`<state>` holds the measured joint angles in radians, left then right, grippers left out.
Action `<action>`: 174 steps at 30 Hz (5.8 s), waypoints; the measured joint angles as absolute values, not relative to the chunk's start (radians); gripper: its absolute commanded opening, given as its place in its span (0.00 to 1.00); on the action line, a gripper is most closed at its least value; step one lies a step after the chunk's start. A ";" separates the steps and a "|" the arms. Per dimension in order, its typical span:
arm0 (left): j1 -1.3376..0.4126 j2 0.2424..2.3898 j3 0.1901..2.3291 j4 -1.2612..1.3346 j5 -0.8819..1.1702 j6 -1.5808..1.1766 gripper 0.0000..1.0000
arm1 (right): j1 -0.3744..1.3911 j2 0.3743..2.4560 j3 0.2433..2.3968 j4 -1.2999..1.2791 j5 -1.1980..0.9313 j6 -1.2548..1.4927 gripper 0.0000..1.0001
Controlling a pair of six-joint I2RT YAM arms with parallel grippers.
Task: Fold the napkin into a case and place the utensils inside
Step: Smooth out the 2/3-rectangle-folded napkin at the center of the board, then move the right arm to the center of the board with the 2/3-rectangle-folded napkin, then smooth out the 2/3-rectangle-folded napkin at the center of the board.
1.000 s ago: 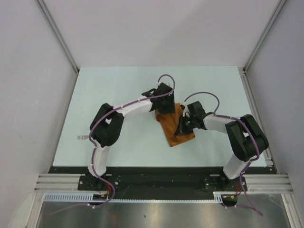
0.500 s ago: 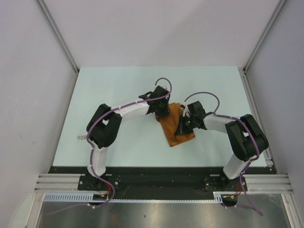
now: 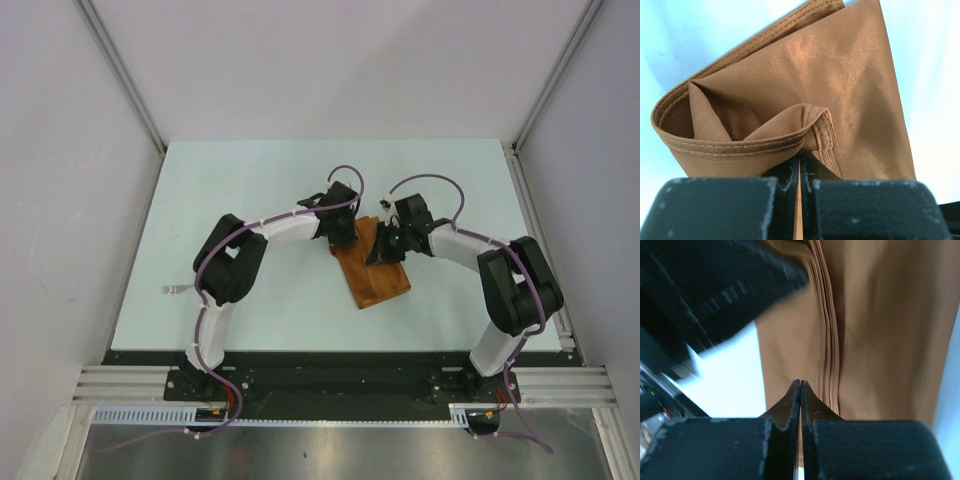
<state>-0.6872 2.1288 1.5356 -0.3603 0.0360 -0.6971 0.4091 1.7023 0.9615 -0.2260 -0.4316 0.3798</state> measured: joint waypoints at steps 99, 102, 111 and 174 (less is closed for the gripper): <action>-0.565 2.157 1.549 -0.229 0.192 -0.688 0.20 | 0.433 1.682 0.914 -0.188 -0.528 0.439 0.00; -0.566 2.099 1.522 -0.229 0.196 -0.688 0.20 | 0.375 1.644 0.914 -0.207 -0.520 0.416 0.00; -0.574 1.930 1.366 -0.211 0.197 -0.669 0.20 | 0.302 1.717 0.994 -0.234 -0.445 0.380 0.00; -0.578 1.935 1.337 -0.256 0.313 -0.621 0.24 | 0.300 2.074 1.390 -0.217 -0.394 0.405 0.00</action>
<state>-0.5777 1.9354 1.3369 -0.2558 0.3130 -0.6212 0.3004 2.0743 1.3899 -0.2173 -0.3939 0.4049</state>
